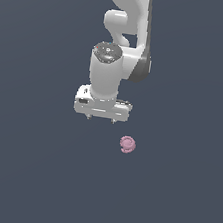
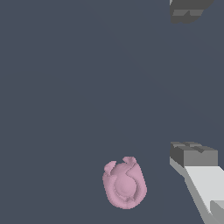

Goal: Pick up the object and move it to a goal position.

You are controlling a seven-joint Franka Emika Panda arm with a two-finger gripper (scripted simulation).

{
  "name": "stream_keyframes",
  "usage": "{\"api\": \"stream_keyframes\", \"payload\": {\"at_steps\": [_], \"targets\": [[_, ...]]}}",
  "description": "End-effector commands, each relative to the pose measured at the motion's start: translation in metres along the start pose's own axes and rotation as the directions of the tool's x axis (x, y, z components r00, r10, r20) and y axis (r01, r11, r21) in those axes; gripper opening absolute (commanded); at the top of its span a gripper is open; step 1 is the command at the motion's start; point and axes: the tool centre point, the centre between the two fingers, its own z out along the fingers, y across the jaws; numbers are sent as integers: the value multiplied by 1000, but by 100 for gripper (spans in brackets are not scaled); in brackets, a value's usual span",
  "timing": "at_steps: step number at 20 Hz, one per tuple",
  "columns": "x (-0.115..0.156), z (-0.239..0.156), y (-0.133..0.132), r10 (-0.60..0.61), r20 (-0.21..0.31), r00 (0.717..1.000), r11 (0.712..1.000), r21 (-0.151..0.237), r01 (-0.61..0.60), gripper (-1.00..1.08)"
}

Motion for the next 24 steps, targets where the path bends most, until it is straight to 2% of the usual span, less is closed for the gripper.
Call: {"api": "stream_keyframes", "payload": {"at_steps": [1,10,15,19,24], "targets": [[0,0,0,0,0,1000,1000,0,0,100],[6,-1,18,-8,-7,1000,1000,-20,8,100],[6,1,14,-14,-7,1000,1000,-19,14,100],[11,9,-2,-48,-6,999,999,-16,47,100],[19,29,-45,-130,-5,991,991,-7,130,100]]}}
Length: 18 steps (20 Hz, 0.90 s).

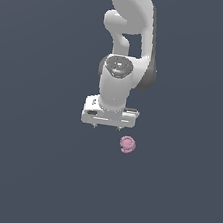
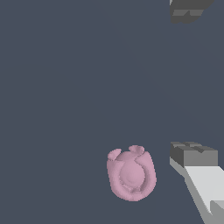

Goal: Pick up the object and move it to a goal position.

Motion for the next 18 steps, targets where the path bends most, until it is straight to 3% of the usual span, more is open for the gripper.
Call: {"api": "stream_keyframes", "payload": {"at_steps": [1,9,18], "targets": [[6,12,-26,-51,1,999,999,7,51,100],[17,45,-99,-180,-3,984,983,34,180,100],[17,54,-110,-199,-3,980,979,39,199,100]]}}
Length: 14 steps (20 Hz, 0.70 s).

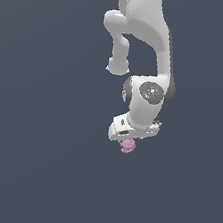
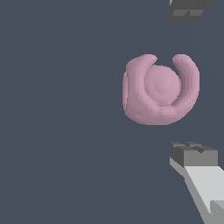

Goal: Pick up the object and move it to a goal position.

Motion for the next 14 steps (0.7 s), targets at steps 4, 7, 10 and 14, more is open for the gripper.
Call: {"api": "stream_keyframes", "payload": {"at_steps": [4,7,10,14], "targets": [[0,18,0,-1,0,1000,1000,0,1,100],[-1,35,-1,-2,0,1000,1000,1,2,100],[-1,46,-1,-3,0,1000,1000,1,3,100],[1,49,-1,-3,-1,1000,1000,1,3,100]]}}
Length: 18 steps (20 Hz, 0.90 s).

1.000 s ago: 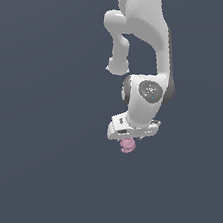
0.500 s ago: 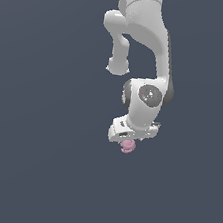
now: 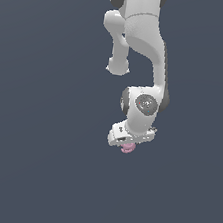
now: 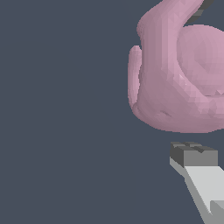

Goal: Pick up the object and move it to a goal position.

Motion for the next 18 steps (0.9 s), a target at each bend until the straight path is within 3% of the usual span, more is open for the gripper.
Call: {"api": "stream_keyframes", "payload": {"at_steps": [1,18], "targets": [[1,1,0,0,-2,1000,1000,0,0,-100],[5,-15,6,0,-2,1000,1000,0,0,-100]]}}
